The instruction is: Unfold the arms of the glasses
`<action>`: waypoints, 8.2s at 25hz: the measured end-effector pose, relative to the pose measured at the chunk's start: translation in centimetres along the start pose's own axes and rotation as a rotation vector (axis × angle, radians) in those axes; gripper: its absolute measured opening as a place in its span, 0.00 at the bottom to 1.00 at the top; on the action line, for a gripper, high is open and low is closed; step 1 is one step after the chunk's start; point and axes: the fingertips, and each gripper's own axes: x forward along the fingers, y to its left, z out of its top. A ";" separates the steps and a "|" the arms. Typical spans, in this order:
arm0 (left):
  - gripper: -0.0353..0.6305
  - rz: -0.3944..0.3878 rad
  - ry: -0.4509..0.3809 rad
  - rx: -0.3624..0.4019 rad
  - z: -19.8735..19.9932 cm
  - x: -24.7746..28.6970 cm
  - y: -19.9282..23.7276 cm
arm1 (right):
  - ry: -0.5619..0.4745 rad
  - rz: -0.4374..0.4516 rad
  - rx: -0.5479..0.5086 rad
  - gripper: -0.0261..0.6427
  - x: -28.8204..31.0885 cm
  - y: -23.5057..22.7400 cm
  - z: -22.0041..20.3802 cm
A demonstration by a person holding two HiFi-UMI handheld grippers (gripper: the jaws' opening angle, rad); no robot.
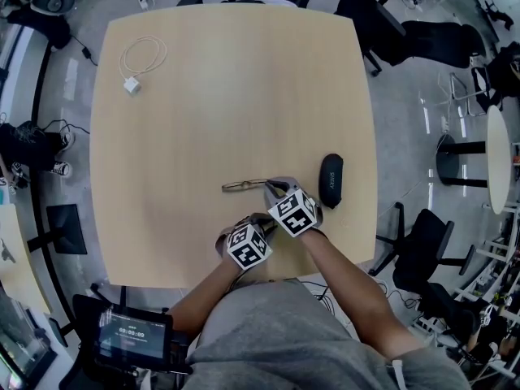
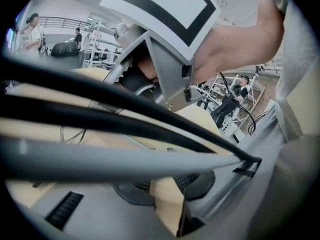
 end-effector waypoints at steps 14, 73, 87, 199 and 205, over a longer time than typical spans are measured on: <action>0.13 0.117 -0.213 0.030 3.8 -9.5 5.0 | -0.022 -0.012 -0.027 0.09 0.0 -0.7 1.2; 0.13 0.050 -0.079 -0.001 1.5 -6.9 7.7 | 0.070 0.081 -0.205 0.08 0.2 1.4 -0.6; 0.13 0.114 0.045 0.118 1.2 -4.6 12.4 | 0.081 0.098 -0.213 0.08 0.9 1.7 -1.2; 0.13 0.106 0.101 0.345 1.9 -4.8 12.1 | 0.034 0.025 -0.092 0.08 -0.1 1.2 -2.5; 0.13 0.125 0.141 0.400 2.0 -3.9 12.5 | 0.031 0.021 -0.094 0.08 0.0 1.5 -2.3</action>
